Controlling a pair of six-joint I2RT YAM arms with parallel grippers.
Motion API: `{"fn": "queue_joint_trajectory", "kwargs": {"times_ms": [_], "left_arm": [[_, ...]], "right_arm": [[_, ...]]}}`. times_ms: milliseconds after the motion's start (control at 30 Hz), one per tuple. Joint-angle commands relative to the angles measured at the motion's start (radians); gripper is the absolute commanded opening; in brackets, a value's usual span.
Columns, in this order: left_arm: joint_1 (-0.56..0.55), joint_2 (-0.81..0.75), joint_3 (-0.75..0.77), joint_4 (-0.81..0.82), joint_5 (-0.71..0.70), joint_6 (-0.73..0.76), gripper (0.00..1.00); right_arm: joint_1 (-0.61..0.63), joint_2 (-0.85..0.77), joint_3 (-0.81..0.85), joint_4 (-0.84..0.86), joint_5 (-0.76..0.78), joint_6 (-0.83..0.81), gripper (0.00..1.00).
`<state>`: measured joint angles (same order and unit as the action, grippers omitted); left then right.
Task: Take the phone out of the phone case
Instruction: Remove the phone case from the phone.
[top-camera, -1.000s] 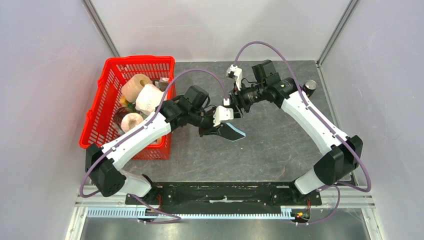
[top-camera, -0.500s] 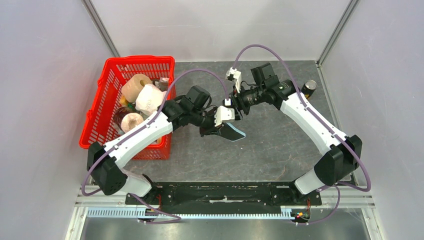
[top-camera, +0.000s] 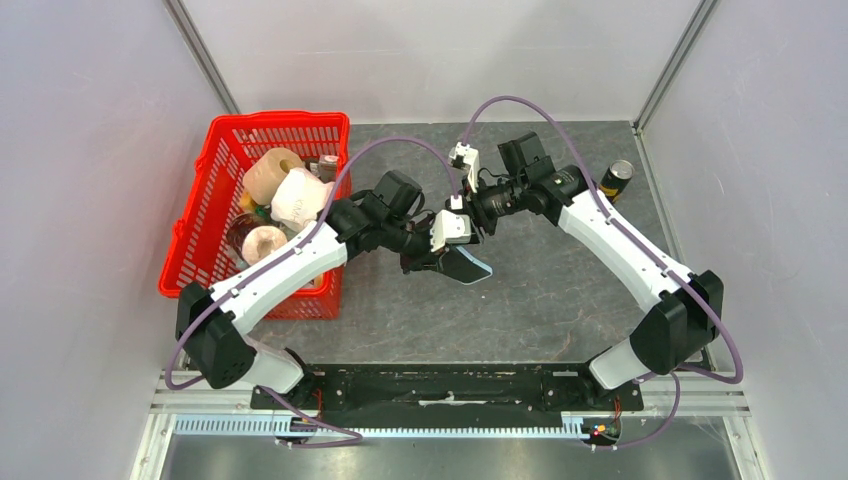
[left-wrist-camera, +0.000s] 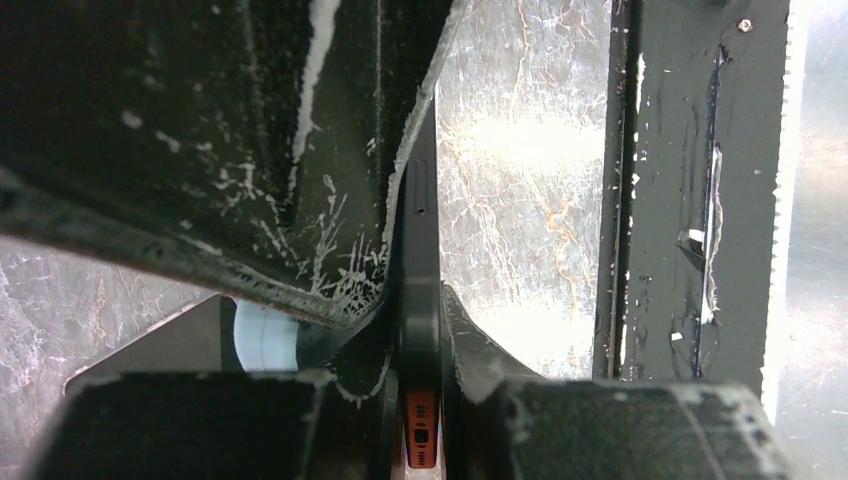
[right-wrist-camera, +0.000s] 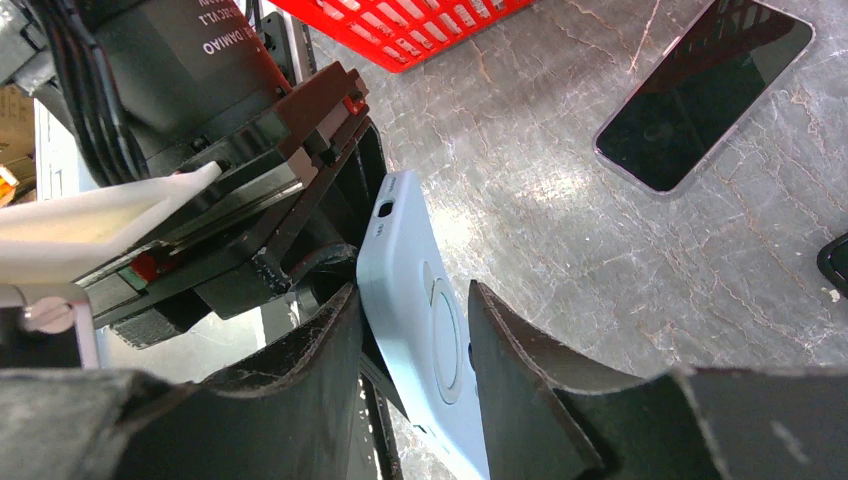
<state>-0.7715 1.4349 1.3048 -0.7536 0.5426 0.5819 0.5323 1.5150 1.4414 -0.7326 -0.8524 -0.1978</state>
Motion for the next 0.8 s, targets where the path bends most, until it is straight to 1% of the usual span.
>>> {"fn": "queue_joint_trajectory", "kwargs": {"times_ms": [0, 100, 167, 233, 300, 433, 533, 667, 767], "left_arm": [[-0.004, -0.025, 0.052, 0.175, 0.026, -0.091, 0.02], [-0.003, -0.036, 0.03, 0.248, -0.034, -0.139, 0.02], [-0.003, -0.043, 0.02, 0.281, -0.05, -0.16, 0.02], [-0.003, -0.054, 0.007, 0.307, -0.053, -0.184, 0.02], [-0.004, -0.066, -0.003, 0.331, -0.048, -0.202, 0.02], [-0.003, -0.081, -0.017, 0.342, -0.031, -0.221, 0.02], [-0.003, -0.11, -0.043, 0.345, -0.008, -0.203, 0.02], [-0.002, -0.198, -0.131, 0.337, 0.045, -0.096, 0.02], [-0.003, -0.231, -0.145, 0.229, 0.08, 0.022, 0.02]], "right_arm": [[0.018, -0.002, -0.033, 0.042, 0.021, 0.0, 0.49], [0.024, 0.003, -0.049, 0.057, 0.019, 0.007, 0.49], [0.024, 0.004, -0.059, 0.065, 0.023, 0.01, 0.49], [0.026, 0.007, -0.069, 0.071, 0.027, 0.013, 0.42], [0.026, 0.007, -0.077, 0.078, 0.034, 0.012, 0.3], [0.024, 0.011, -0.079, 0.081, 0.069, 0.005, 0.0], [0.011, 0.014, -0.073, 0.081, 0.126, 0.011, 0.0], [-0.077, 0.028, -0.062, 0.089, 0.146, 0.06, 0.0], [-0.143, 0.038, -0.054, 0.103, 0.206, 0.116, 0.0]]}}
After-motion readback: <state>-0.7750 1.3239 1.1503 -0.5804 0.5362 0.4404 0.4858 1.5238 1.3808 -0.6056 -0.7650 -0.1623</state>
